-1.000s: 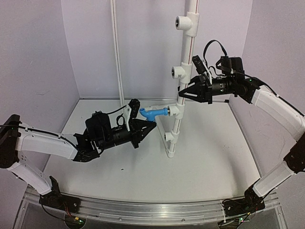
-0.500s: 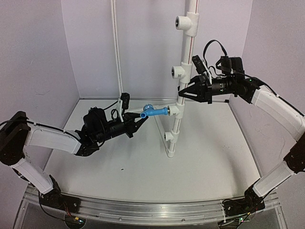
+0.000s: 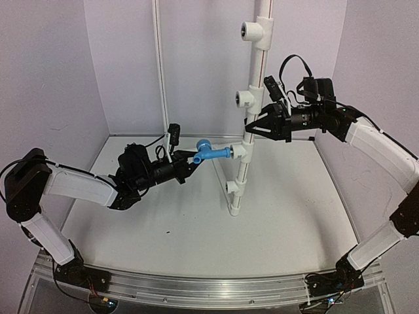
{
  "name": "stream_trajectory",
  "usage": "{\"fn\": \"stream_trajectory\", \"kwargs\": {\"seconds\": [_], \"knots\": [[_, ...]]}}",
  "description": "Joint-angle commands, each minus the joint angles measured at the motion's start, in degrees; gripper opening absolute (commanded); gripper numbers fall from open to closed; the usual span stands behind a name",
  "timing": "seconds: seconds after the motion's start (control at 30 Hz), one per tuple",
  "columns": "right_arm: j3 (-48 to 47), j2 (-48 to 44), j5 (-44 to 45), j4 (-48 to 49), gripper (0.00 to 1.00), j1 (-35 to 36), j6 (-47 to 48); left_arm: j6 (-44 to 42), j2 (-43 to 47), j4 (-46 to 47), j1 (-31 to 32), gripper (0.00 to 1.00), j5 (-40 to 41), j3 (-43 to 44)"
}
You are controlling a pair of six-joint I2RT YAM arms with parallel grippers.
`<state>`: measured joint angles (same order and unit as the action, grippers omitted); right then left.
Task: Install the water faucets
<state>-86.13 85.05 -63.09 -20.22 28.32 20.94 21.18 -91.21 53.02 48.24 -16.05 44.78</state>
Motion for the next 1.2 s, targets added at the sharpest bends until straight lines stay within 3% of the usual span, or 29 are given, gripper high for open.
{"fn": "stream_trajectory", "kwargs": {"seconds": [0.0, 0.47, 1.17], "knots": [[0.35, -1.66, -0.69, -7.27, 0.0, 0.39, -7.06, 0.11, 0.52, 2.63, -0.54, 0.0, -3.66, 4.35], [0.66, -1.79, -0.54, -7.29, 0.0, 0.33, -6.9, -8.84, 4.87, -9.52, -0.7, 0.0, -11.41, 9.94], [-0.02, -1.03, -0.84, -7.29, 0.0, 0.31, -7.05, -23.42, 8.77, -29.26, -0.61, 0.0, -14.1, 18.93]]}}
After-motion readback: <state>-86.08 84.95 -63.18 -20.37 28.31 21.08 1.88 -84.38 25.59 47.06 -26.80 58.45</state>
